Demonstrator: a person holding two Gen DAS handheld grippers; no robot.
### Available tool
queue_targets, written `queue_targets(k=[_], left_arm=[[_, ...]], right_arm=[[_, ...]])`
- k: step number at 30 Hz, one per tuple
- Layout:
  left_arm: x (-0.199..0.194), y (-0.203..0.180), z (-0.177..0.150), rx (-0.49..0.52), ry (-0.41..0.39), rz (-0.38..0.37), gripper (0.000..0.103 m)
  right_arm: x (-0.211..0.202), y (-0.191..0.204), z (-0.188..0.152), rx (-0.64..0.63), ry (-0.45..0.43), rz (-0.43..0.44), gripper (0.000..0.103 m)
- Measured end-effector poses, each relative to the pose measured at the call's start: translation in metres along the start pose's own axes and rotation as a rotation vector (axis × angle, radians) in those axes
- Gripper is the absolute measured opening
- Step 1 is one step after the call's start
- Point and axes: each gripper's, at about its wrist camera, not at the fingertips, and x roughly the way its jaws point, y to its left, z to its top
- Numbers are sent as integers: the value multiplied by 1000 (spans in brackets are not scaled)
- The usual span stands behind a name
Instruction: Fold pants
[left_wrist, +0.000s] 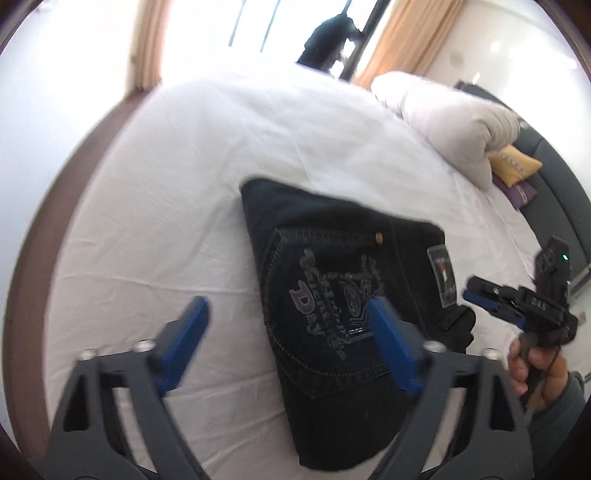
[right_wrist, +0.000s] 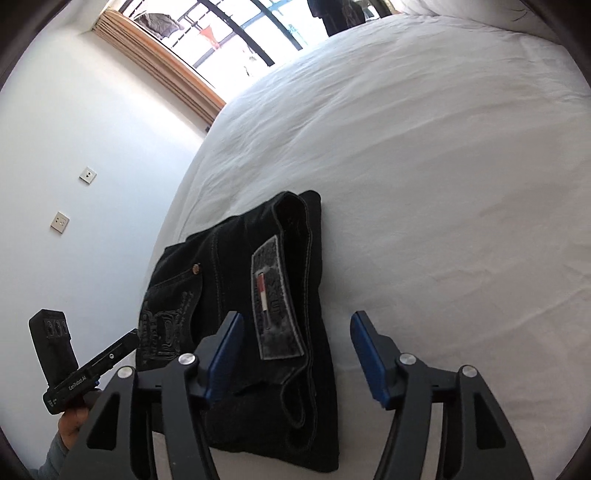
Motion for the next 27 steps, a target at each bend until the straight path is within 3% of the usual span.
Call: queue_targets(k=[6, 9, 10, 13, 15, 19, 22, 27], left_arm=[[-100, -42, -26, 140, -248, 187, 103], [-163, -65, -43, 184, -414, 268, 103], [-184, -74, -49, 204, -472, 298, 103], [-246, -102, -68, 283, -664, 390, 103], [-274, -113, -72, 312, -716, 363, 103], [-309, -120, -71, 291, -719, 293, 103], [-312, -117, -65, 246, -661, 267, 103], [-284, -101, -58, 175, -482, 206, 103]], right_arm=[[-77, 64, -27, -175, -224, -168, 83], [-127, 106, -45, -285, -402, -220, 95], [-147, 119, -52, -310, -478, -225, 103], [-202, 154, -72, -357, -684, -204, 103], [-230, 172, -82, -383, -760, -231, 103], [-277, 200, -98, -437, -877, -284, 103], [-297, 215, -110, -480, -925, -306, 103], [-280, 209, -110, -474, -804, -329, 103]])
